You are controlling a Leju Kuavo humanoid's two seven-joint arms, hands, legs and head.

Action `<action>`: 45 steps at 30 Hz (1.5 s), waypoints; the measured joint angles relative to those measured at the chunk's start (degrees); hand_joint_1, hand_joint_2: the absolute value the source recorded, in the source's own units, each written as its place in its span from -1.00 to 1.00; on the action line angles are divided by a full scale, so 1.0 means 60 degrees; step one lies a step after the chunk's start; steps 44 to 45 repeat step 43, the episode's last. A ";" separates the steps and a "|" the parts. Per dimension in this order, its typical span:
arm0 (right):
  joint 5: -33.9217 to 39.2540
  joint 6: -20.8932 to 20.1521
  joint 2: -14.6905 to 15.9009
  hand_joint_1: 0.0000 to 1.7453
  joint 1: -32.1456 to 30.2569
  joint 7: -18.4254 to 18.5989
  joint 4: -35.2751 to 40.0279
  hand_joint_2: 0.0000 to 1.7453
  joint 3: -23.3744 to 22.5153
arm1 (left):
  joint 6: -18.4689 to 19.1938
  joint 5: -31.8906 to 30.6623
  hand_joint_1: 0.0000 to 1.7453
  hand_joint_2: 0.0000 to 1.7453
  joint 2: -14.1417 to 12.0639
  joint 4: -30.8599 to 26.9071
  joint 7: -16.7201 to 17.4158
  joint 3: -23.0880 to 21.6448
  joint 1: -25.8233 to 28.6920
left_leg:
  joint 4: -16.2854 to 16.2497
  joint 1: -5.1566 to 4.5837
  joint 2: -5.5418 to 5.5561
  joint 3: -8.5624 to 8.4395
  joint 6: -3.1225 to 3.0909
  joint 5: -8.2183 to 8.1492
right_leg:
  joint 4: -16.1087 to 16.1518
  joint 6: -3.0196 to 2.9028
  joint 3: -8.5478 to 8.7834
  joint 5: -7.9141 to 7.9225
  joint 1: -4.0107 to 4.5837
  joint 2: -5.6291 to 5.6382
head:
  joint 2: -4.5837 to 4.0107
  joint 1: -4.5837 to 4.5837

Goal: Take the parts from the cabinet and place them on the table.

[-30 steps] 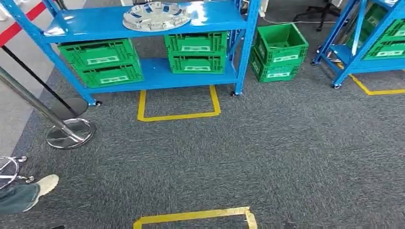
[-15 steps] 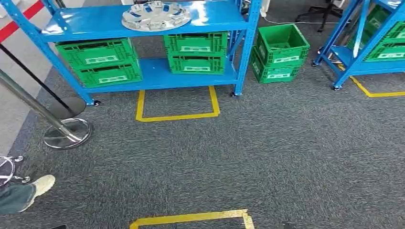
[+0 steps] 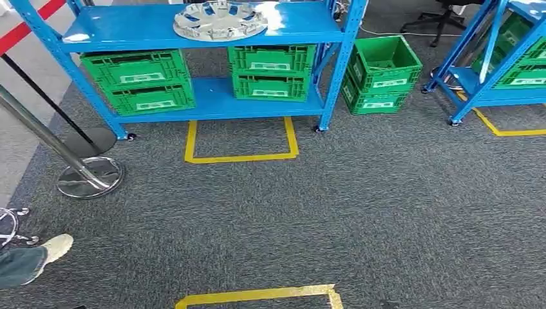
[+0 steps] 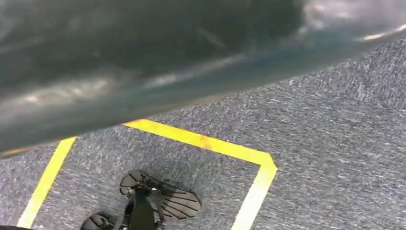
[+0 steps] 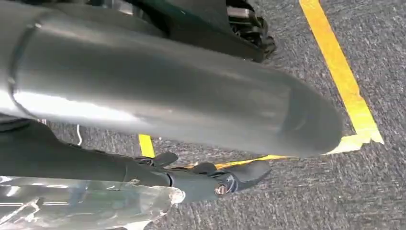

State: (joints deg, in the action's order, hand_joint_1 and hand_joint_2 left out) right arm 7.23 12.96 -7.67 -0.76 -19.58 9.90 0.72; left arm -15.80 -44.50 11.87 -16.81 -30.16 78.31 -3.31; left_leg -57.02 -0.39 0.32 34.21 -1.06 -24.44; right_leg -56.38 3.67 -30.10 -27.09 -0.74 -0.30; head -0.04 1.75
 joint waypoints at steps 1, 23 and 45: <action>0.0000 0.0025 0.0000 -1.00 0.0011 0.0004 0.0004 -1.00 0.0000 | -0.0004 -0.0004 -1.00 -1.00 0.0014 0.0000 -0.0004 -0.0004 -0.0007 | 0.0238 0.0045 0.0022 -0.0184 -0.0088 0.0082 | 0.0056 0.0055 0.0070 -0.0028 0.0028 -0.0001 | 0.0000 0.0003; -0.0033 0.0058 -0.0036 -1.00 -0.0051 0.0069 0.0004 -1.00 -0.0040 | 0.0000 -0.0095 -1.00 -1.00 0.0025 -0.0088 -0.0018 -0.0018 0.0065 | -0.2957 0.0224 0.0041 0.1291 0.0466 -0.1083 | -0.0495 -0.0423 0.0167 -0.0488 -0.0128 0.0148 | 0.0000 -0.0128; -0.0047 0.0051 -0.0040 -1.00 -0.0054 0.0098 -0.0036 -1.00 -0.0047 | -0.0036 -0.0139 -1.00 -1.00 0.0080 -0.0160 0.0120 -0.0007 0.0109 | -0.0050 0.0011 0.0141 -0.1274 0.0085 -0.0958 | -0.0687 -0.0242 -0.0894 0.0028 0.0103 0.0073 | 0.0000 -0.0029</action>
